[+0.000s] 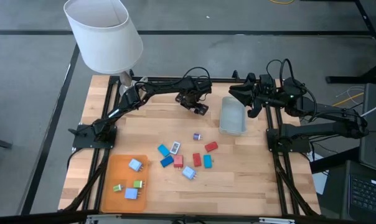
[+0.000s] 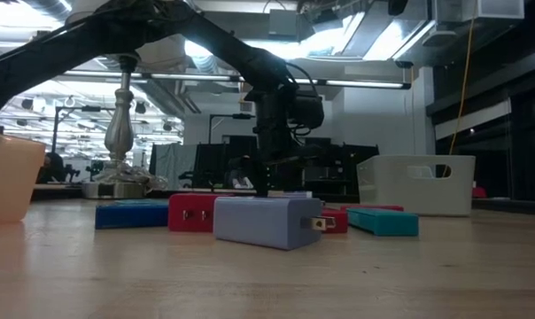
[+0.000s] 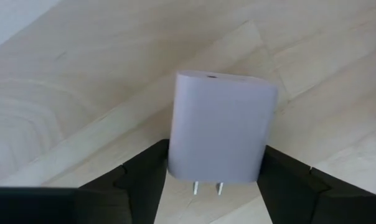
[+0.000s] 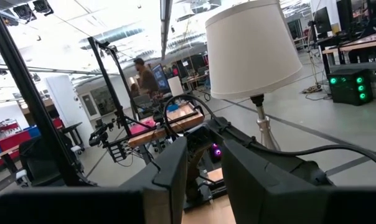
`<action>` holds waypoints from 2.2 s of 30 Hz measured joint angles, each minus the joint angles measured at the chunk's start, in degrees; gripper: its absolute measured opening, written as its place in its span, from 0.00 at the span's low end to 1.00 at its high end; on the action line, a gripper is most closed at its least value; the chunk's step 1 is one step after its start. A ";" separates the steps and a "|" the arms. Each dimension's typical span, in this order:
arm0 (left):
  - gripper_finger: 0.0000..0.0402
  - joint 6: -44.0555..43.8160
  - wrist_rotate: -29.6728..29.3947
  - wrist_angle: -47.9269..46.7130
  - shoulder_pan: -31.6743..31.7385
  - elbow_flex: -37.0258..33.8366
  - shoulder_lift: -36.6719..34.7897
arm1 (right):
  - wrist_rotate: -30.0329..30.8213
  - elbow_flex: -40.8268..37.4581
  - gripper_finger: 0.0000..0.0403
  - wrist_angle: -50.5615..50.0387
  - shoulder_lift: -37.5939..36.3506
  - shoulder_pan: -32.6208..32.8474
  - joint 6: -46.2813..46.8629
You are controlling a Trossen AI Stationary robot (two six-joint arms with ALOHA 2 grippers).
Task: Pick & Place Office items
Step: Put the light pink charger adapter into the orange bin
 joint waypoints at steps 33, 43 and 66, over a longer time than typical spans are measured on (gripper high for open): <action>0.49 16.07 3.33 14.74 -0.83 -0.20 -20.11 | 0.00 0.00 0.25 0.77 0.00 0.00 1.46; 0.49 18.94 -3.46 12.73 -4.55 -11.53 -42.83 | 1.18 0.00 0.25 0.74 0.02 0.00 1.44; 0.49 -26.94 -17.95 19.37 -49.72 -74.42 -96.69 | 5.85 0.00 0.25 -1.96 0.01 -0.02 5.99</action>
